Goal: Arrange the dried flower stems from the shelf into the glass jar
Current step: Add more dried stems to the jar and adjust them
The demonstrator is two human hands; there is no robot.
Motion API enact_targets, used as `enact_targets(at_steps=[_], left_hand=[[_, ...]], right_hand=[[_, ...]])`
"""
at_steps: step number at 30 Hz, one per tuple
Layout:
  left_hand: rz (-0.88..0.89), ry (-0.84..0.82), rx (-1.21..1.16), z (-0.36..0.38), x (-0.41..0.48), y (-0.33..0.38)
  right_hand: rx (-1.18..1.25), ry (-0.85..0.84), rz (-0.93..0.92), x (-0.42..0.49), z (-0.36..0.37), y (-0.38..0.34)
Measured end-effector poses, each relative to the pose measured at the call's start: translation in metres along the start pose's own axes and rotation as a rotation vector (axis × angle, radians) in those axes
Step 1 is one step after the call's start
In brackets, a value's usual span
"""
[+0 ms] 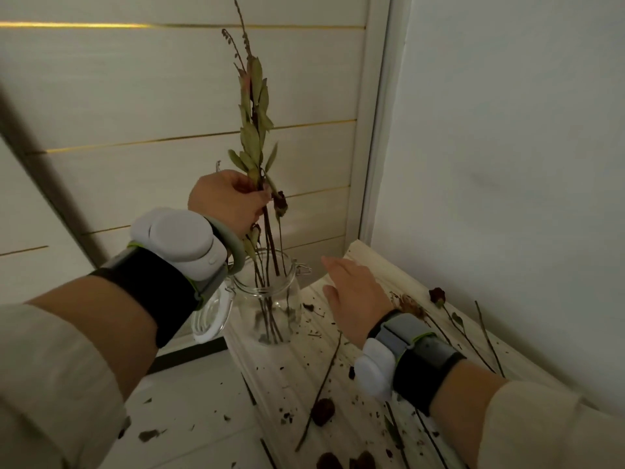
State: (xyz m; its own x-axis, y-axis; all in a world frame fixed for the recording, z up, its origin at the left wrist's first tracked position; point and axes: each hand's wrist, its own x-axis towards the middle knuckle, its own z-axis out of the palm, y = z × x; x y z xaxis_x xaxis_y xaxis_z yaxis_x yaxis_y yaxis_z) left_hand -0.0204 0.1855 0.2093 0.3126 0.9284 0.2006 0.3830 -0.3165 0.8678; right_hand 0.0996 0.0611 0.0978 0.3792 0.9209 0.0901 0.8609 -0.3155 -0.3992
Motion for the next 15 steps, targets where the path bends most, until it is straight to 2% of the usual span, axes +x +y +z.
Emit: enact_targets(at_steps=[15], left_hand=[[-0.029, 0.073, 0.101, -0.018, 0.014, -0.044]], right_hand=[[-0.045, -0.065, -0.104, 0.015, 0.019, -0.03]])
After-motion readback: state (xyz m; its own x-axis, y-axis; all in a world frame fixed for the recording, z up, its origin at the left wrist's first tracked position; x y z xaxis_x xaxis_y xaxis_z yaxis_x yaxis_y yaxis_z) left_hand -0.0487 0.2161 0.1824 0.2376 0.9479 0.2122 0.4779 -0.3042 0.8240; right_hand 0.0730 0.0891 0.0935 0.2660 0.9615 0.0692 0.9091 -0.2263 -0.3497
